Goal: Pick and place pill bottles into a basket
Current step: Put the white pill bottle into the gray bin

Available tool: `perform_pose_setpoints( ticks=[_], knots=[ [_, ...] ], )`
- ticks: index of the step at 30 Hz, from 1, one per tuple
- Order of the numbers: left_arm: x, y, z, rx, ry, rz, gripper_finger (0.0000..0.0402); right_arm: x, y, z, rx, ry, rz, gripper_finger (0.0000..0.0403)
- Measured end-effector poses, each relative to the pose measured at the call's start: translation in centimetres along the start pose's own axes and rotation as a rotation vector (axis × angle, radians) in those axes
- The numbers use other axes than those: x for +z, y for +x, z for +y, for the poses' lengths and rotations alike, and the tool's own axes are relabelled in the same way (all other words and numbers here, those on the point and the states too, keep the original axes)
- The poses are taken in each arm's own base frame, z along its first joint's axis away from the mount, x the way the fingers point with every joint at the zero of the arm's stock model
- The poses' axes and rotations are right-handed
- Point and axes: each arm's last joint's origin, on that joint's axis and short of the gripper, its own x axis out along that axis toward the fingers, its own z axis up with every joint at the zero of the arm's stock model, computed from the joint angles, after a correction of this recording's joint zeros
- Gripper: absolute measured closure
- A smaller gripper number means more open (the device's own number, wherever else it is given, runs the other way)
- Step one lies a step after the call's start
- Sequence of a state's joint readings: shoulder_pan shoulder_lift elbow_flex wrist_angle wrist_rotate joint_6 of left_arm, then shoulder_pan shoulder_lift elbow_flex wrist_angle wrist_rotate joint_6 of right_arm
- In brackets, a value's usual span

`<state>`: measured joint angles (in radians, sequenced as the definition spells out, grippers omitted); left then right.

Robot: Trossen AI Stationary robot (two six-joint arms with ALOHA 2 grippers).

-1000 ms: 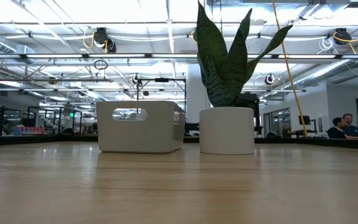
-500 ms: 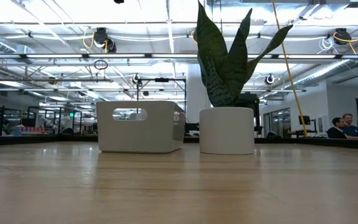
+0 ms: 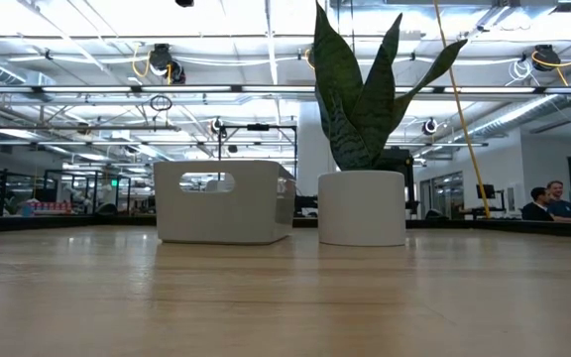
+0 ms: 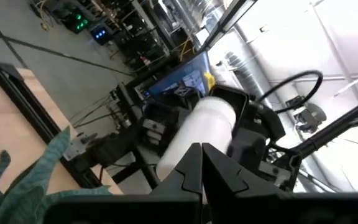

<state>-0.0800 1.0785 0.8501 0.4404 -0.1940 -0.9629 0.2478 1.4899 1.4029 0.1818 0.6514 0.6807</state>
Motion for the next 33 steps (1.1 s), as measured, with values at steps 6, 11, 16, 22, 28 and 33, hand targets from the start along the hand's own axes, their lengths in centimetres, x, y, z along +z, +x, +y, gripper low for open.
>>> perform_pose_setpoints(
  ticks=[6,11,16,22,28,33],
  knots=[
    [-0.1,0.1,0.1,0.013,-0.015,-0.008,0.0392,-0.1,0.5,-0.3,0.022,0.022,0.024,0.0243],
    [-0.4,0.3,0.4,0.017,-0.032,0.014,0.0397,-0.5,1.3,-0.7,0.027,0.032,0.041,0.0243],
    [-0.5,0.5,0.5,0.018,-0.039,0.020,0.0395,-0.8,1.5,-0.8,0.020,0.024,0.037,0.0242],
    [-0.7,0.5,0.4,0.015,-0.050,0.022,0.0392,-0.8,1.7,-0.9,0.021,0.010,0.026,0.0242],
    [-1.0,0.4,0.1,0.019,-0.051,0.012,0.0394,-0.5,1.8,-0.8,0.026,-0.007,-0.004,0.0242],
    [-1.0,0.4,0.1,0.023,-0.050,0.010,0.0396,-0.4,1.8,-0.8,0.021,-0.021,-0.015,0.0243]
  ],
)
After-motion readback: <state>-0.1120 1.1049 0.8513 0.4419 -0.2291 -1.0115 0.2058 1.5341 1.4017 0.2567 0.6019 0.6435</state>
